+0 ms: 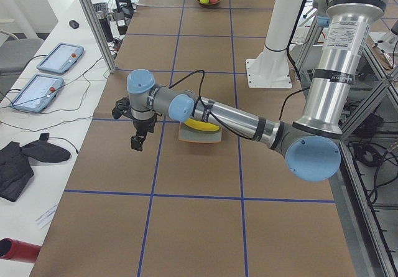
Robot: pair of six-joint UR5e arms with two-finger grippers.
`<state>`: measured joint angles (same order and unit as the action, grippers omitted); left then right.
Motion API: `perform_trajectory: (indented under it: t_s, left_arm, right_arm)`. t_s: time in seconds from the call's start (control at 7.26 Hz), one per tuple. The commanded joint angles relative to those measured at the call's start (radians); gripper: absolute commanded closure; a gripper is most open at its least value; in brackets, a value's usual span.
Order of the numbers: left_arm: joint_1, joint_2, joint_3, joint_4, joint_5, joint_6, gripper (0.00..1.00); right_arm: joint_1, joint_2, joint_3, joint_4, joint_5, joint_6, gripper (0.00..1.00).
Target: Transfer all bananas from basket to plate
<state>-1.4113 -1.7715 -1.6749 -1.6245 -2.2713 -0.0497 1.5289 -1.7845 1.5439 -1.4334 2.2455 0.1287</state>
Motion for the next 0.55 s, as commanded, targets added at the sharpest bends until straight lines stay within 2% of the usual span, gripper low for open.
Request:
perform_trajectory:
  t_s: [0.0,0.28,0.41]
  left_arm:
    - [0.0,0.001,0.001,0.0,-0.001,-0.001,0.0]
    - [0.0,0.001,0.007,0.002,-0.005,-0.001,0.0]
    - [0.0,-0.005,0.007,0.002,-0.007,-0.007,0.0]
  right_arm:
    - [0.029,-0.024,0.159,-0.126,-0.007,-0.014,1.0]
    - [0.085,0.019,0.293,-0.282,-0.044,-0.111,1.0]
    - [0.118,0.116,0.32,-0.358,-0.043,-0.121,1.0]
